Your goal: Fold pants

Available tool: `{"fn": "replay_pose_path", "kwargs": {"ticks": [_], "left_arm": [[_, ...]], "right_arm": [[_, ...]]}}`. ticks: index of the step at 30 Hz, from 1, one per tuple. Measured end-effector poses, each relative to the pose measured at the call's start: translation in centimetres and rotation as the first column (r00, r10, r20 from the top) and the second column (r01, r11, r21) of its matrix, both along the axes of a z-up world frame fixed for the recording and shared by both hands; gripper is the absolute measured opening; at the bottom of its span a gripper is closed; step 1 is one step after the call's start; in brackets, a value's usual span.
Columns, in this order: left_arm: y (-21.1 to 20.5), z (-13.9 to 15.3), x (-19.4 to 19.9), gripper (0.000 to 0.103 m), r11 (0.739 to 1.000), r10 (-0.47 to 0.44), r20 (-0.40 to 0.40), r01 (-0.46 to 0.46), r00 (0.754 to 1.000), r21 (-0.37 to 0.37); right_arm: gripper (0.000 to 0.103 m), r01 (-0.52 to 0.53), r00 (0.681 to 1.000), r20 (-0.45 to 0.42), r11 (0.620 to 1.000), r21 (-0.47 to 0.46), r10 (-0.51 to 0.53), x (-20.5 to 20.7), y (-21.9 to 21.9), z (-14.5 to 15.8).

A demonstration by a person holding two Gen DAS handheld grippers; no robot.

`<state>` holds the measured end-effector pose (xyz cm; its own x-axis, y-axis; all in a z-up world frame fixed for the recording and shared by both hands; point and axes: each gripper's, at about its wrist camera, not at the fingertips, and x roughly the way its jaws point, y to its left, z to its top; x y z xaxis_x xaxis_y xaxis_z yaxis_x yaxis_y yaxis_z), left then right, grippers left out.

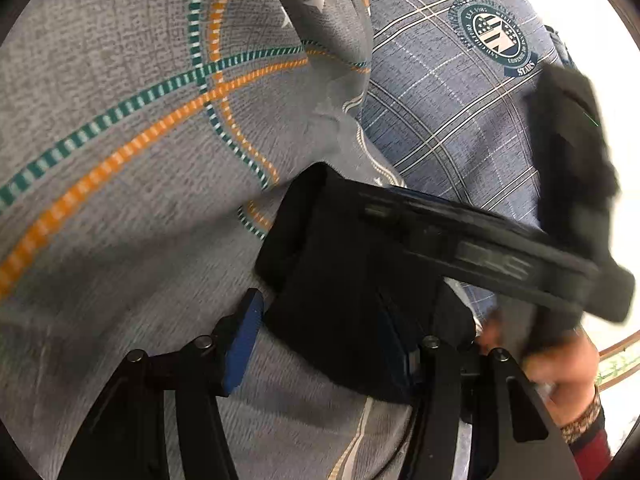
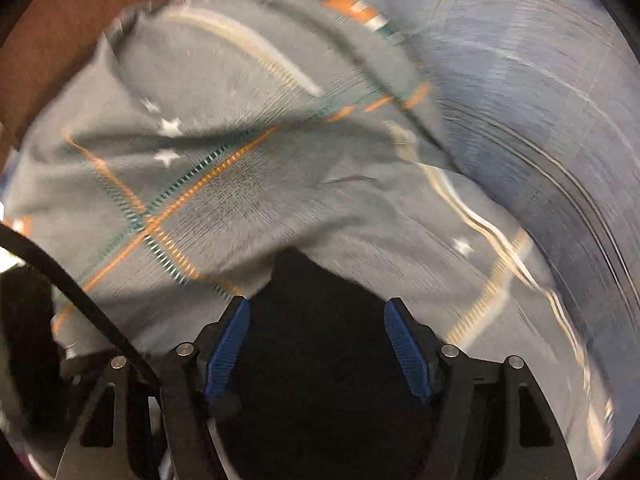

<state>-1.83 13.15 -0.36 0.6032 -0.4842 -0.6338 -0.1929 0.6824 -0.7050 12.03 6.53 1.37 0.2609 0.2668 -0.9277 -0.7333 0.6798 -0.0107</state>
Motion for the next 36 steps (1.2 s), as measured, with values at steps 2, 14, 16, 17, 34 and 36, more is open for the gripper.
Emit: {"fn": "replay_pose_path", "kwargs": {"ticks": [2,14,16,17,34,36], "left_arm": [[-0.1,-0.2,0.4,0.055,1.000,0.001,0.012,-0.001,1.000,-0.007],[-0.8,0.4,0.0,0.013,0.999,-0.010,0.038,0.011,0.999,-0.034],[-1.3,1.5,-0.4,0.013,1.000,-0.017,0.060,0.018,0.998,-0.023],[-1.6,2.3,-0.7,0.013,0.999,-0.024,0.076,0.026,0.997,-0.019],[-16.5,12.0,-1.8,0.013,0.942,-0.331,0.269,0.332,0.905,0.043],[-19.5,12.2,-1.7,0.013,0.923,-0.382,0.264,0.379,0.885,0.065]], "right_arm": [[0.074,-0.018,1.000,-0.001,0.999,-0.050,0.018,0.7,1.5,-1.3],[0.007,0.006,0.998,0.061,0.999,-0.046,-0.003,-1.9,1.2,-0.4],[0.007,0.010,0.998,0.066,1.000,-0.018,-0.009,-2.1,0.6,0.7],[0.007,0.019,0.997,0.071,1.000,0.006,-0.019,-2.3,0.0,1.6],[0.007,0.344,0.907,0.081,0.839,0.423,-0.413,-5.8,-22.9,13.3],[0.006,0.395,0.881,0.058,0.795,0.460,-0.470,-6.7,-26.7,13.7]]}}
